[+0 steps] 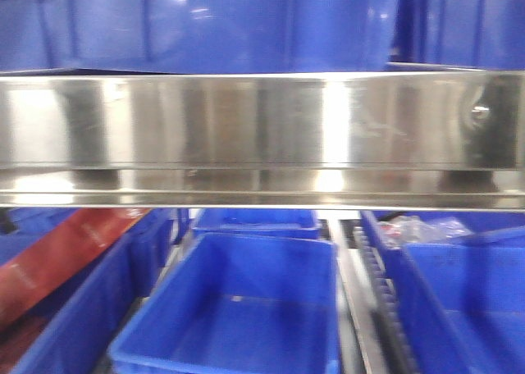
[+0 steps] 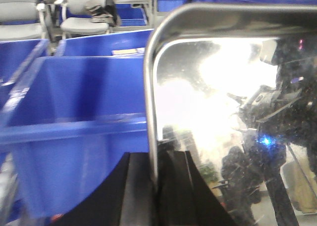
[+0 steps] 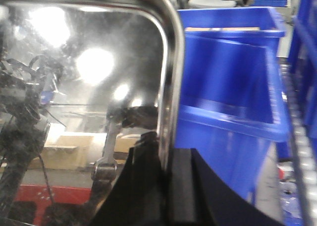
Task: Stack silver trays without gaps
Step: 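Hold the tray with both grippers while the base turns away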
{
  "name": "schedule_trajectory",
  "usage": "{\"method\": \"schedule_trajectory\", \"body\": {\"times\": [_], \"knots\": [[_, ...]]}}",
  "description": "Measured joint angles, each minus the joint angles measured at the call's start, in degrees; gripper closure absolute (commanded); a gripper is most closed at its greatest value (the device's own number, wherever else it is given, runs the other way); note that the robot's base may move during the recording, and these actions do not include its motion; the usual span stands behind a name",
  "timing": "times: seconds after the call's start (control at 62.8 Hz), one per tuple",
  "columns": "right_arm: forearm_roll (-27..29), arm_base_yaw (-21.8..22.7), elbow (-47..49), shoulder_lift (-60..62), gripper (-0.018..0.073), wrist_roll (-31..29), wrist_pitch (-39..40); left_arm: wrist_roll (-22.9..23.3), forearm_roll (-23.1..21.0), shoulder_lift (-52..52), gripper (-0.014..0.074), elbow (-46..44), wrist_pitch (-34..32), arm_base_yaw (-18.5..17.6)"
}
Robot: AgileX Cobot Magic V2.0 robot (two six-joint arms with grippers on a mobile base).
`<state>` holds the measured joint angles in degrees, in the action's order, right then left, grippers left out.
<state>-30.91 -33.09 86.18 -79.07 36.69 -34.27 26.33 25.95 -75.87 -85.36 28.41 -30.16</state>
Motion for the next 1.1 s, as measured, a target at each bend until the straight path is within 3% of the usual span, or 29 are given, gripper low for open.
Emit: {"method": "schedule_trajectory", "body": {"times": [1.099], "knots": [[0.0, 0.0, 0.0, 0.0, 0.0639, 0.0, 0.0, 0.0, 0.1, 0.0, 0.061, 0.0, -0.1, 0.0]]}}
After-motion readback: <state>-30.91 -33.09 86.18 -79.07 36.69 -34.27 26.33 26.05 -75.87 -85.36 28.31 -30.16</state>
